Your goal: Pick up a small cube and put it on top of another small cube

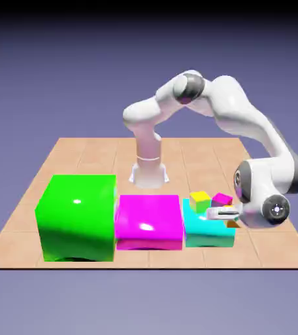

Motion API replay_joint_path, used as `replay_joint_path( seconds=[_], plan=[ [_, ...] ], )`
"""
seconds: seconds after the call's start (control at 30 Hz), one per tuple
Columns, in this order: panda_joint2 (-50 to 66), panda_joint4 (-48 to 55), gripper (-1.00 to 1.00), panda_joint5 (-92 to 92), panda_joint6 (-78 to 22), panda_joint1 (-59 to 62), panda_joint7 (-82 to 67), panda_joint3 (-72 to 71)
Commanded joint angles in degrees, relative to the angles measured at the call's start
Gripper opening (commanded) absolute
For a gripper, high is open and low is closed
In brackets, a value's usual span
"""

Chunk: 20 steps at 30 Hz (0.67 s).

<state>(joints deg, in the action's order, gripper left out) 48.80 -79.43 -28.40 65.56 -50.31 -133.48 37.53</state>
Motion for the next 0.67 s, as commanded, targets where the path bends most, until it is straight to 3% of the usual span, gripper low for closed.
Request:
replay_joint_path(
  seconds=[0.0,0.33,0.53,0.57,0.63],
  plan=[
    [-1.54,-2.08,-1.0,1.2,0.17,-1.09,-1.33,0.71],
    [-14.92,-20.19,-1.0,12.45,1.66,-10.6,-13.22,6.84],
    [-17.22,-31.97,-1.0,12.02,10.96,-13.87,-13.1,6.89],
    [-17.22,-31.97,1.0,12.02,10.96,-13.87,-13.1,6.89],
    [-16.82,-29.9,1.0,12.09,9.32,-13.29,-13.12,6.88]
  ],
)
